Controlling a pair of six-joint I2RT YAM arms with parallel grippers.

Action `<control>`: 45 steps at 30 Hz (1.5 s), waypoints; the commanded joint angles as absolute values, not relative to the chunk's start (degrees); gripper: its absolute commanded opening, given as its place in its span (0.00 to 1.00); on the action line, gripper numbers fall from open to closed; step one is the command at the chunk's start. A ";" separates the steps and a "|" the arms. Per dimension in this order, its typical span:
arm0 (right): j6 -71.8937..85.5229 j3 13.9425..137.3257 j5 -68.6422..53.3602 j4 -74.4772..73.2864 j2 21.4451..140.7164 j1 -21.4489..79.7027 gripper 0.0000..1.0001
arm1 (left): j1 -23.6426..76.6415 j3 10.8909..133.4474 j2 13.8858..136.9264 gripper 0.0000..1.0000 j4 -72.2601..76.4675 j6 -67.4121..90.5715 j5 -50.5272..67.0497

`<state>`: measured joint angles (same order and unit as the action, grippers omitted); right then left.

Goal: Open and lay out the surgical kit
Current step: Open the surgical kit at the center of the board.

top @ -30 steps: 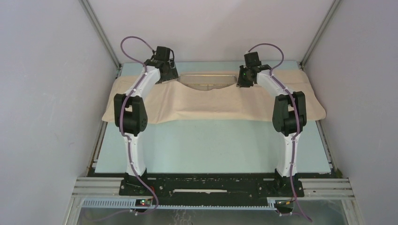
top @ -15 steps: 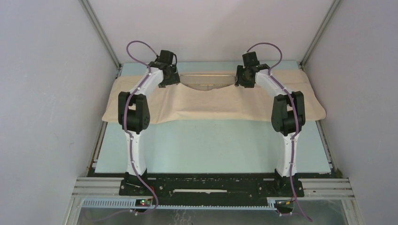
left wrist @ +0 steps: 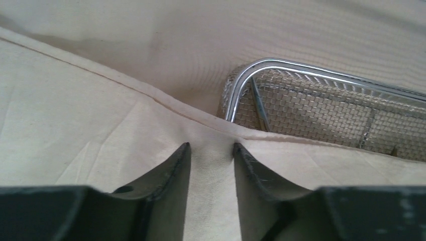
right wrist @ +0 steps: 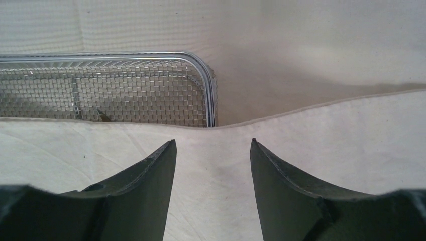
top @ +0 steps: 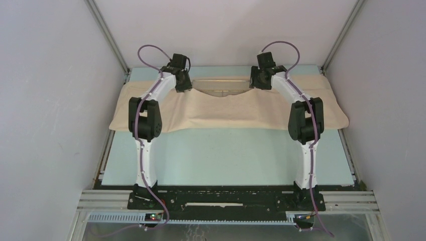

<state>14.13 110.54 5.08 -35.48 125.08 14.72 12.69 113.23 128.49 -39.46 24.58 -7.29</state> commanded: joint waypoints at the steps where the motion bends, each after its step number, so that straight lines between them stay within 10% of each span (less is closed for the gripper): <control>1: 12.75 113.28 5.14 -35.82 127.11 15.02 0.64 | 13.18 115.43 128.77 0.37 -37.51 25.72 -4.96; 13: 14.04 113.93 4.22 -35.86 128.10 14.94 0.48 | 13.18 115.50 127.78 0.01 -37.31 25.40 -5.08; 45: 15.36 112.15 3.05 -34.06 123.86 15.03 0.49 | 13.32 111.48 123.40 0.09 -34.30 24.78 -6.77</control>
<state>14.57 111.46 3.36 -35.35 128.66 14.87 12.80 113.14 127.72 -36.97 25.41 -5.89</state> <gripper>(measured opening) 0.490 0.088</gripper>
